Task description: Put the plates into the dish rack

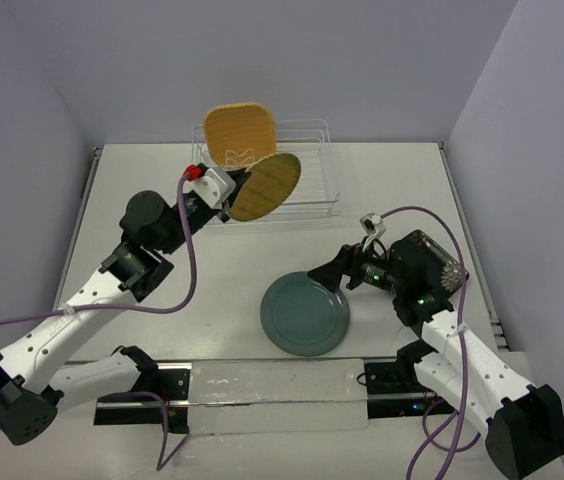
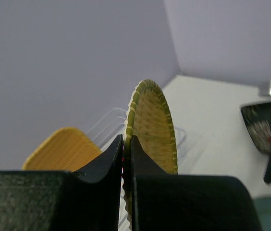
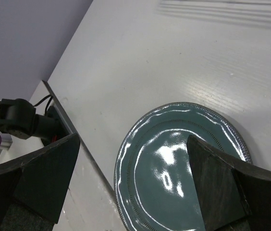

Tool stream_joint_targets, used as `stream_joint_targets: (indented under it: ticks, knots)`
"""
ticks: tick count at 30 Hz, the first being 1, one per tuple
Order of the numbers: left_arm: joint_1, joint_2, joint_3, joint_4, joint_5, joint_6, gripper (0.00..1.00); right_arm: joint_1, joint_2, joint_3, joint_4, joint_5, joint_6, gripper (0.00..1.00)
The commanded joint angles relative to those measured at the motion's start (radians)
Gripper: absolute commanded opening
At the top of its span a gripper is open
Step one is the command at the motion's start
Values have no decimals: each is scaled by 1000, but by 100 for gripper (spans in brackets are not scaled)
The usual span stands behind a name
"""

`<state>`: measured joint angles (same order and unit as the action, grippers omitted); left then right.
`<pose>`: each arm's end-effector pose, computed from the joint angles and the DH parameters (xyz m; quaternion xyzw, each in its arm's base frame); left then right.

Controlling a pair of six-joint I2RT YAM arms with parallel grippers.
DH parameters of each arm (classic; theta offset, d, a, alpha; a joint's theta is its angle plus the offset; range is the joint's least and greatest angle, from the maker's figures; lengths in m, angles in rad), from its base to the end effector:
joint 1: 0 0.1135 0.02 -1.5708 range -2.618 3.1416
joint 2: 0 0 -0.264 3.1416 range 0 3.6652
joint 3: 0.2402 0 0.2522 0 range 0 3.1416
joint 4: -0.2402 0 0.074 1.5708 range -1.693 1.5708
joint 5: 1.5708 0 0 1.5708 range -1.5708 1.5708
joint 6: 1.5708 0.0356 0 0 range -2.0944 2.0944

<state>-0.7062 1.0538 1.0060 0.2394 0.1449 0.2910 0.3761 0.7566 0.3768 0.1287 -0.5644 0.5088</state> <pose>0.1825 -0.1624 0.4120 0.3525 0.5306 -0.2037 0.7435 0.1591 0.0833 0.2338 -0.1200 0.7685 0.4509 0.4379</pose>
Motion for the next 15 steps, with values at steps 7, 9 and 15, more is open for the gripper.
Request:
stream_joint_targets:
  ticks: [7,9,15]
  knots:
    - [137,190,310,-342,387,295,0,15,33,88,69,38,-70,99]
    - [157,201,355,-365,407,376,0,17,49,103,57,61,-90,99]
    - [258,286,465,-422,462,575,0,17,88,130,23,116,-118,99]
